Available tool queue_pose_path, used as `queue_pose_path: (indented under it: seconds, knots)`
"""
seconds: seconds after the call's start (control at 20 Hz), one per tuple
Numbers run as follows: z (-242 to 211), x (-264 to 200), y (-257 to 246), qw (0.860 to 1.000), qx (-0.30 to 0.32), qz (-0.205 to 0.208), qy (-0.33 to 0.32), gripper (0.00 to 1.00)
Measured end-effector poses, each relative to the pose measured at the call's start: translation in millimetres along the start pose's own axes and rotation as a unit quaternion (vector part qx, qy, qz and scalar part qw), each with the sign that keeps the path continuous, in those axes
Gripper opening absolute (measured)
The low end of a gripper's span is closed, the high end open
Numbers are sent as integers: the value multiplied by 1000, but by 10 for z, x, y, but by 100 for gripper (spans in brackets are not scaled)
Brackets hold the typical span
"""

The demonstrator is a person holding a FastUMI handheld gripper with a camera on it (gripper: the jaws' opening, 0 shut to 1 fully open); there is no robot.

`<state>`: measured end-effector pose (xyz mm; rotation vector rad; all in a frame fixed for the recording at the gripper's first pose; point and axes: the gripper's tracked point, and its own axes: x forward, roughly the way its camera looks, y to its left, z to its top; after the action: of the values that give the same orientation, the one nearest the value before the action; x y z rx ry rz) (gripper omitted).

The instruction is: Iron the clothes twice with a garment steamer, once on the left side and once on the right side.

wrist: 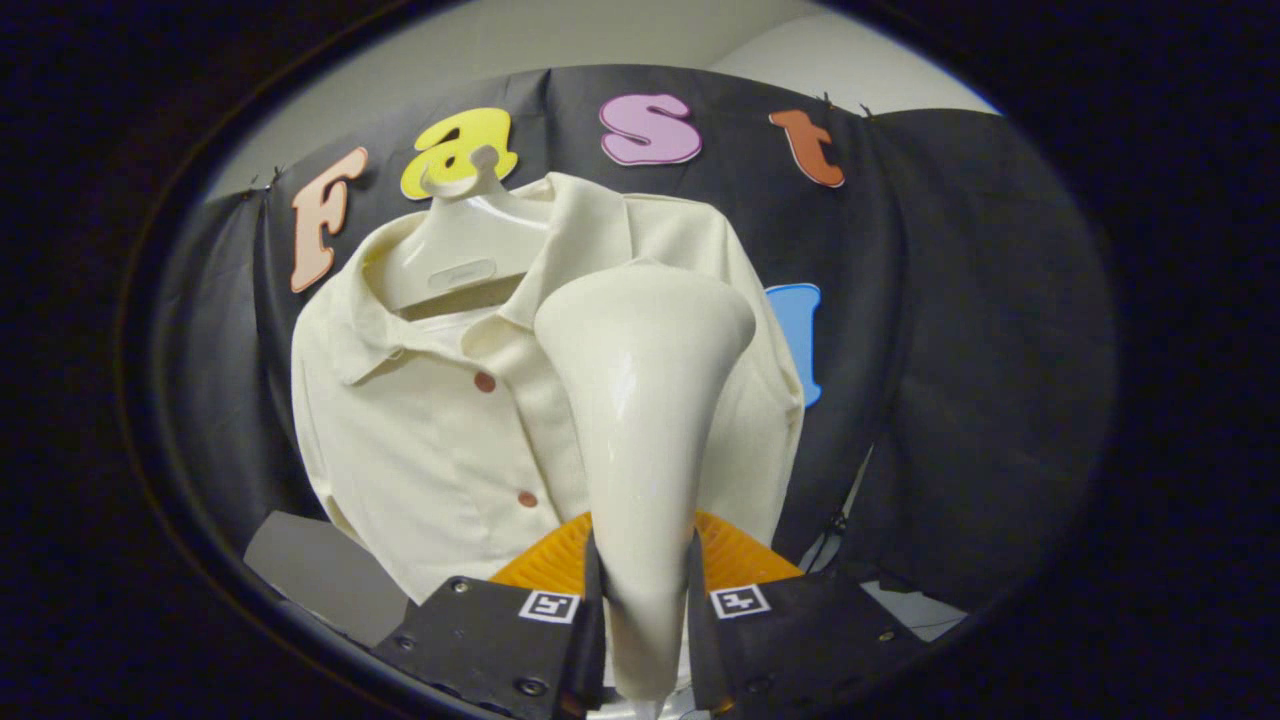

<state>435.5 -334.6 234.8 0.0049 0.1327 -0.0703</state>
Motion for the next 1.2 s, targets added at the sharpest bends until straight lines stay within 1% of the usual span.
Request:
queue_pose_path:
  seconds: [0.05,0.2,0.45,0.65,0.95,1.2]
  knots:
    - [82,72,-21,1000,3,1,-2,33]
    - [127,210,-79,1000,19,17,1,33]
    - [-51,301,-115,999,8,40,5,33]
    - [-415,306,-122,998,-3,63,29,33]
    - [-1152,284,-155,993,-25,76,88,34]
    - [-1680,266,-221,989,-13,71,126,34]
